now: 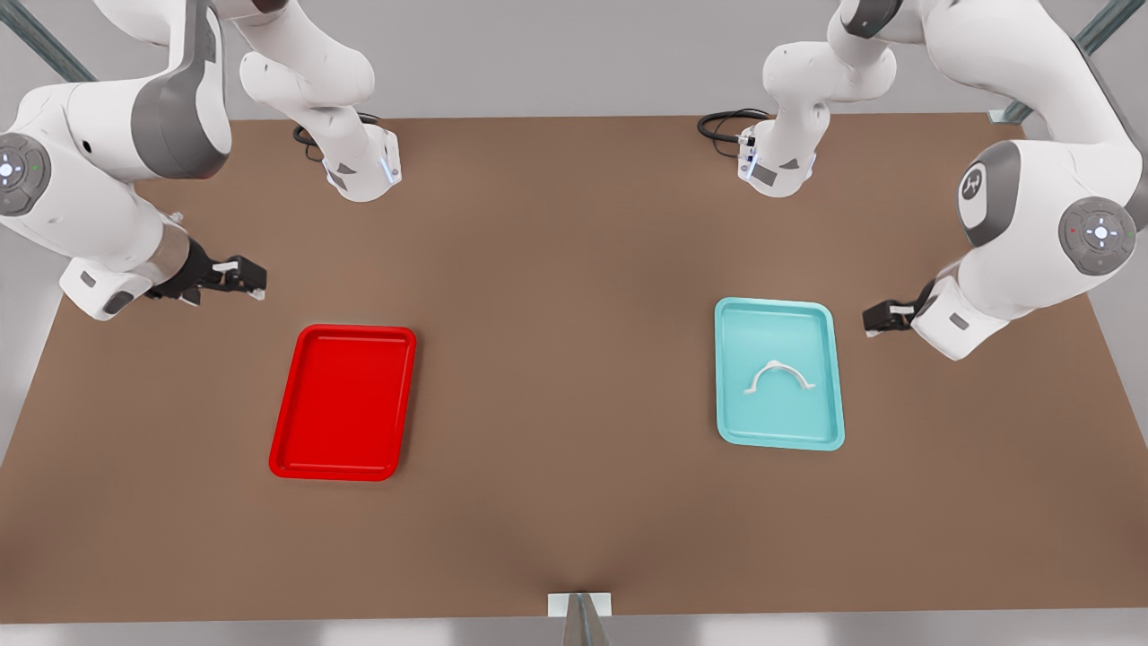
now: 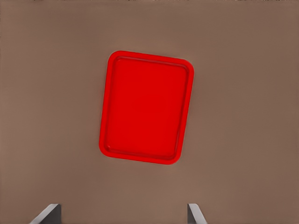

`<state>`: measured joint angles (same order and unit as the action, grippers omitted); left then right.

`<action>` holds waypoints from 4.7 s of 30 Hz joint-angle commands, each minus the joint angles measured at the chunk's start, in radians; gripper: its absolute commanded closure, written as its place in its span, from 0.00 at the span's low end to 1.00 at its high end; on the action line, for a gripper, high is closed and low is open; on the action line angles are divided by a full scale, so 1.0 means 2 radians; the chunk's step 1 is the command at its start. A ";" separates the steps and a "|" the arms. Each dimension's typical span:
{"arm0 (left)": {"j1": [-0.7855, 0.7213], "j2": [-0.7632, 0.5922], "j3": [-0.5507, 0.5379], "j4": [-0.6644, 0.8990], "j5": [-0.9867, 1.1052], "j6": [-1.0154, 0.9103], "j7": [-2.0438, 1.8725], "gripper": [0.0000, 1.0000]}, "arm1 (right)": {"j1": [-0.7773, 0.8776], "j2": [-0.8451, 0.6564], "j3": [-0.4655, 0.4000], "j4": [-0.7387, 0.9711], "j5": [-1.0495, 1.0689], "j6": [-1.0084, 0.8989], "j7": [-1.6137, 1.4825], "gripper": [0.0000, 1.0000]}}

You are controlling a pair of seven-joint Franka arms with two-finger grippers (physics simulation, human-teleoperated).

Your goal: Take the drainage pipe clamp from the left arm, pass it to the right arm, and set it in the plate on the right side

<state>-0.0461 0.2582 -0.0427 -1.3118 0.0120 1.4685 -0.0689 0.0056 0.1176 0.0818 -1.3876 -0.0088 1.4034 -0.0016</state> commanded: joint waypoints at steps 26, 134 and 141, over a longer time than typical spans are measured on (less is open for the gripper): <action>-0.018 0.060 0.033 -0.444 0.000 0.583 -0.490 0.00 | -0.001 -0.001 -0.001 0.000 0.000 -0.003 0.000 0.00; -0.239 0.207 -0.079 0.064 -0.151 0.238 -0.722 0.00 | 0.174 0.152 0.023 -0.073 -0.009 0.185 0.529 0.79; -0.044 0.145 -0.022 0.063 -0.017 0.056 -0.061 0.00 | 0.031 0.120 0.024 -0.145 -0.007 0.195 0.259 0.79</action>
<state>-0.1546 0.5567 -0.1004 -1.1862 -0.1688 1.7768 -1.2713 0.0973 0.3596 0.1299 -1.6676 -0.0209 1.7863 0.9814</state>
